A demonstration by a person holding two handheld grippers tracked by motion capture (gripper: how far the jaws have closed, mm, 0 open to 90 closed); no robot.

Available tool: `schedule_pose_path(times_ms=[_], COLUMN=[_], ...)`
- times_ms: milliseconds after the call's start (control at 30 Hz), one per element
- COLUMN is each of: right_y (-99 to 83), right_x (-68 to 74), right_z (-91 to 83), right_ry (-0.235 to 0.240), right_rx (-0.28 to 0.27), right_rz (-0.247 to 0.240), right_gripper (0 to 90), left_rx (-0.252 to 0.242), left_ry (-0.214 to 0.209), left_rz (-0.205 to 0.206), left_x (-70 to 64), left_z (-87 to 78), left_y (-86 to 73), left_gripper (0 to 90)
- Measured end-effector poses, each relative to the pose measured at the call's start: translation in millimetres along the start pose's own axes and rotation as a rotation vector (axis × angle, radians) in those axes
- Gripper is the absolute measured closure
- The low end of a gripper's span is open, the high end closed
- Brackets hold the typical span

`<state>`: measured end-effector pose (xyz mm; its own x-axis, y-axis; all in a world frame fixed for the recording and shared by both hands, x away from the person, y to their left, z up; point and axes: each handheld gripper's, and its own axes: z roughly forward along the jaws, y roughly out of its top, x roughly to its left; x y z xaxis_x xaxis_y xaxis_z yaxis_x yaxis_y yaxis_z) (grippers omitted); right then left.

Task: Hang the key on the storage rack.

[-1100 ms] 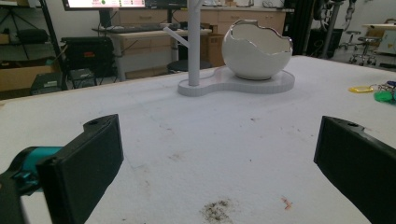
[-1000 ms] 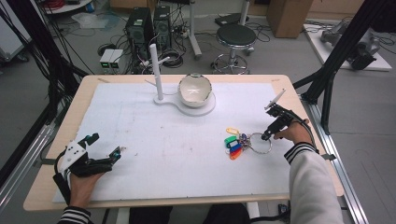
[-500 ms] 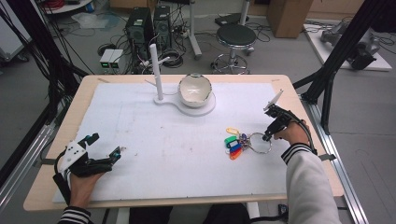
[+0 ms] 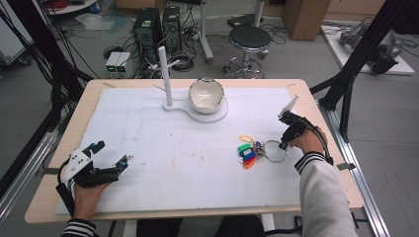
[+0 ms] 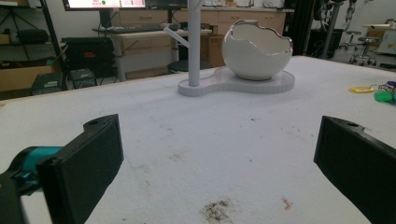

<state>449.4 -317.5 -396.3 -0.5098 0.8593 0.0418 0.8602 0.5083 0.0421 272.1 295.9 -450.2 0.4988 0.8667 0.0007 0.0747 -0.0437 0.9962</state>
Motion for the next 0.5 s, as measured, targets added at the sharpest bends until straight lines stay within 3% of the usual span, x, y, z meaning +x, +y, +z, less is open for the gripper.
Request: schedule_pose_path(times_ms=[500], right_y=[3.4], right_x=[2.0], right_z=[3.9], right_ry=[-0.007], right_rx=[0.027], right_rz=[0.003], right_gripper=[67.6], left_rx=[-0.005], left_ry=[0.001], left_rz=[-0.002], left_x=[-0.3], left_z=[-0.3], left_y=[-0.1], left_gripper=[1.8])
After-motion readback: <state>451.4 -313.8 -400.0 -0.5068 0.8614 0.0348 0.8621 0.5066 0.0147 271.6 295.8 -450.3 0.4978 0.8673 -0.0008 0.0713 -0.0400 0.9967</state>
